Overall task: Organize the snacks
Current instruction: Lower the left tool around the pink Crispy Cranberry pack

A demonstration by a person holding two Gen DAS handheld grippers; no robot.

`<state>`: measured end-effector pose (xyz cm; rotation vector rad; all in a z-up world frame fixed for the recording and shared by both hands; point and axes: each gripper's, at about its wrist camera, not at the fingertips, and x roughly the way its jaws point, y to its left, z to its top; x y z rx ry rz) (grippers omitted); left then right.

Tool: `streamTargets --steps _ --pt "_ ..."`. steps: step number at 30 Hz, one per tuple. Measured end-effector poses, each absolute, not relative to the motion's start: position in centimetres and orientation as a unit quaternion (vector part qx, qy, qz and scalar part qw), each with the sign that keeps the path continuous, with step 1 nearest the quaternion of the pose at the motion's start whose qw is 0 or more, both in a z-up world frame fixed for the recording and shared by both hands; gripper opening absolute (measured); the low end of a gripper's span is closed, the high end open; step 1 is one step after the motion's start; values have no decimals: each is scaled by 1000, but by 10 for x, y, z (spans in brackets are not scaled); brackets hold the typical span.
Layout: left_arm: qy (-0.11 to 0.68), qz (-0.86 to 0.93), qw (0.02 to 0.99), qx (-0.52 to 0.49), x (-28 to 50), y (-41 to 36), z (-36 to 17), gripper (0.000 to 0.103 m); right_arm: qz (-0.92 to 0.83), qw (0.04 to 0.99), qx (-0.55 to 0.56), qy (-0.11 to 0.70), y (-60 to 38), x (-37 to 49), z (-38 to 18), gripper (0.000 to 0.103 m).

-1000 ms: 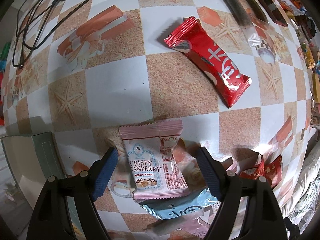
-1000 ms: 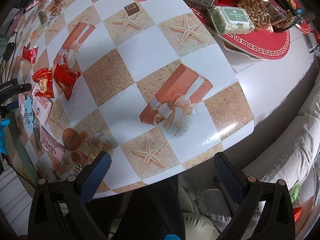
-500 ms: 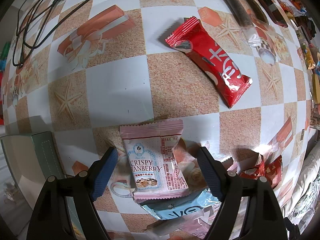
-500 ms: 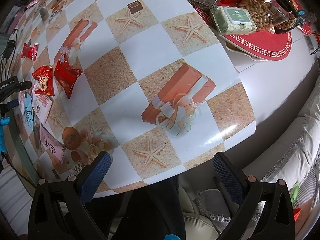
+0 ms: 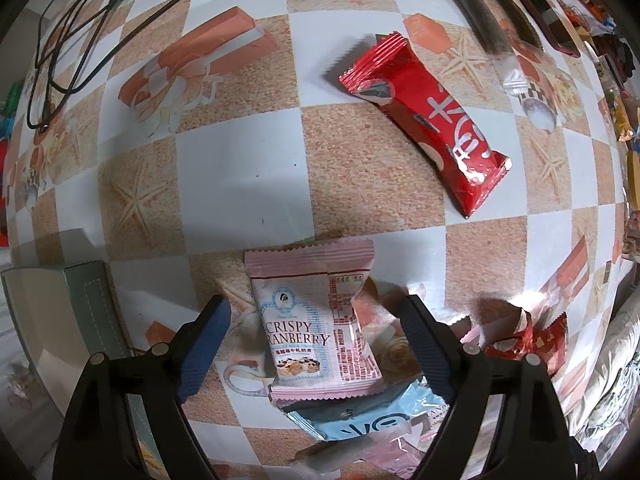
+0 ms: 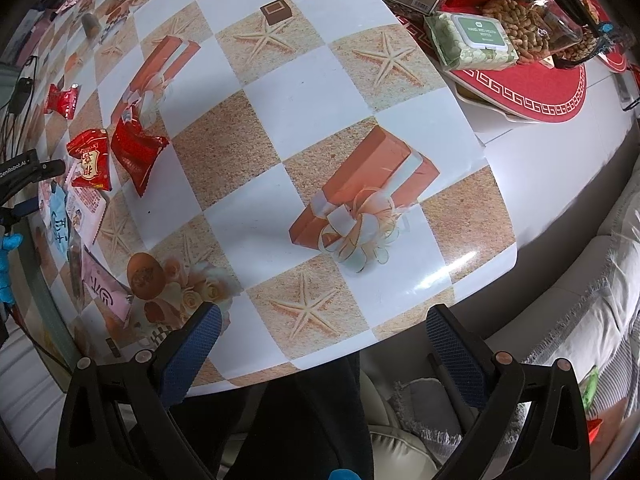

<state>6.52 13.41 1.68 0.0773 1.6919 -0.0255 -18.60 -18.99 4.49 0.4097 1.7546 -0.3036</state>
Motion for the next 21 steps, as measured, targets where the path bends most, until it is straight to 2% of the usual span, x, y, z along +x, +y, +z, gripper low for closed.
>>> streamTargets --steps 21 --pt "748 -11 662 36 62 141 15 91 -127 609 175 763 -188 -187 44 103"
